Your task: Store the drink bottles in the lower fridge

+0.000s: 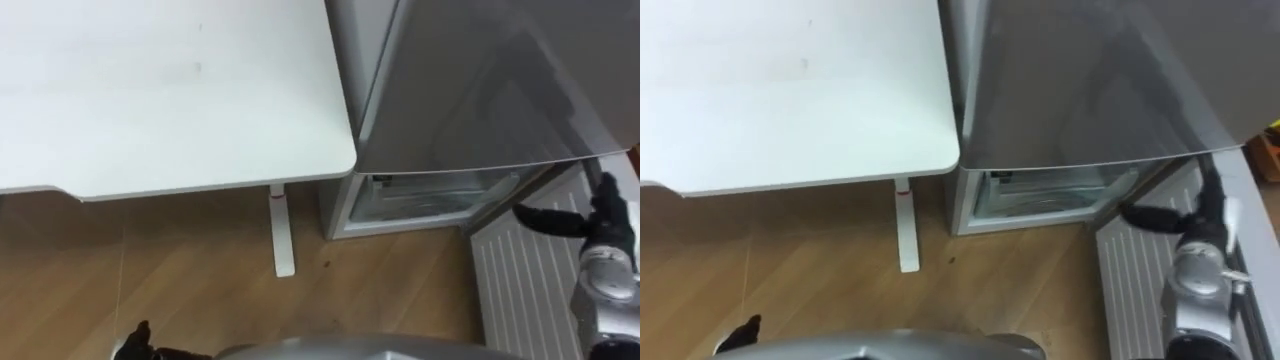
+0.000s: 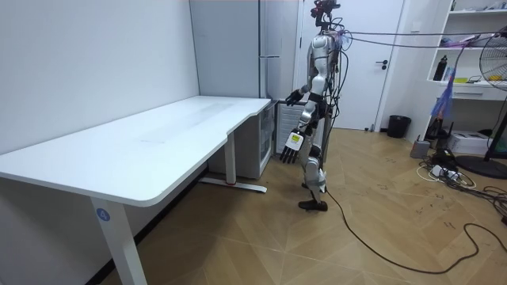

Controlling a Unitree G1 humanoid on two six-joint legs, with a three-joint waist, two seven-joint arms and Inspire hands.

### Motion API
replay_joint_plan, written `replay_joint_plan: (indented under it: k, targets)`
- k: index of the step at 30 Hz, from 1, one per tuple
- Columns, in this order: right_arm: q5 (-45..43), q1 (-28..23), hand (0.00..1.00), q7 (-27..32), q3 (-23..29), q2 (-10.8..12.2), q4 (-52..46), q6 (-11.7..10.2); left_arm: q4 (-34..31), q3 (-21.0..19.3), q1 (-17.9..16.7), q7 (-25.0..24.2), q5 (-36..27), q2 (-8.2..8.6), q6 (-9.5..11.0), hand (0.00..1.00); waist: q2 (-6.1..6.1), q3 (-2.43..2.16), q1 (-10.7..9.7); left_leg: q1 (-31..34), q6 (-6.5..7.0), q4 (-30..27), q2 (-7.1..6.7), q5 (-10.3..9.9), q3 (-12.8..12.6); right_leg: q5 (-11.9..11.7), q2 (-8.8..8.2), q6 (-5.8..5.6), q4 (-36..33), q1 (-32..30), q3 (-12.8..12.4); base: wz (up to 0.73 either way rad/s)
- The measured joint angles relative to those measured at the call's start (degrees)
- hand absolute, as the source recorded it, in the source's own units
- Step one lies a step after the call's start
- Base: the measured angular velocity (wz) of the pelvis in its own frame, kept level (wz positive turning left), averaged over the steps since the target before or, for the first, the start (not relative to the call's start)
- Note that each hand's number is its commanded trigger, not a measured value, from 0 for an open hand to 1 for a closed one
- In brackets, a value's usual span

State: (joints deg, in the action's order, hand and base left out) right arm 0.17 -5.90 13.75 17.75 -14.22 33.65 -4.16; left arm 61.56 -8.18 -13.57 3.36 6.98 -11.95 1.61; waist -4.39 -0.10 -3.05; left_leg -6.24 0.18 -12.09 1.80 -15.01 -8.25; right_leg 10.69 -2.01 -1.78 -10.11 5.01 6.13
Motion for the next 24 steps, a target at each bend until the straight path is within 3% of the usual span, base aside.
replay_joint_plan:
  k: [5,7,14,21,24]
  targets:
    - [-0.5,-2.2,0.00,5.2,1.8,-0.8,-5.3,-0.1,-3.9,-0.1,-2.9,0.0,0.1,-0.02,-0.9,0.00,-0.03,-0.03,-1.6,-0.2,0.00,0.7,0.04,0.0,-0.5,0.0,0.09,-0.01,-0.1,-0.3,-0.5,-0.06]
    - [0.3,-2.1,0.00,6.4,2.3,-1.7,-5.0,0.0,-5.0,-0.1,-3.1,0.0,0.6,0.00,-1.0,0.00,0.06,-0.25,-1.6,-0.1,0.00,1.1,0.13,0.0,-1.2,0.0,0.21,-0.01,-0.8,-1.0,-1.3,-0.20]
    - [5.3,-2.0,0.00,7.8,4.6,-3.5,-1.3,0.4,-6.4,-1.3,-3.0,0.0,0.5,-0.05,-1.2,0.00,-0.72,-0.07,-2.0,-0.4,-0.03,1.4,0.13,0.1,-1.6,0.0,0.23,0.00,-0.7,-1.4,-1.4,-0.05]
    - [14.5,0.6,0.00,7.0,10.6,-6.3,12.8,0.7,-6.0,-4.7,-3.7,-0.4,2.9,-0.31,-1.8,0.00,-1.99,-0.18,-2.0,-0.4,-0.15,1.4,0.34,0.2,-1.8,-0.1,0.41,0.09,-0.6,-1.0,-1.3,-0.01]
    - [17.8,0.9,0.00,6.3,11.4,-8.7,16.7,1.7,-6.0,-5.3,-5.5,-0.6,2.8,-0.44,-2.6,0.00,-2.03,-0.16,-2.9,-0.3,-0.14,1.4,0.33,0.2,-1.8,-0.1,0.39,0.12,-0.6,-1.0,-1.3,0.00]
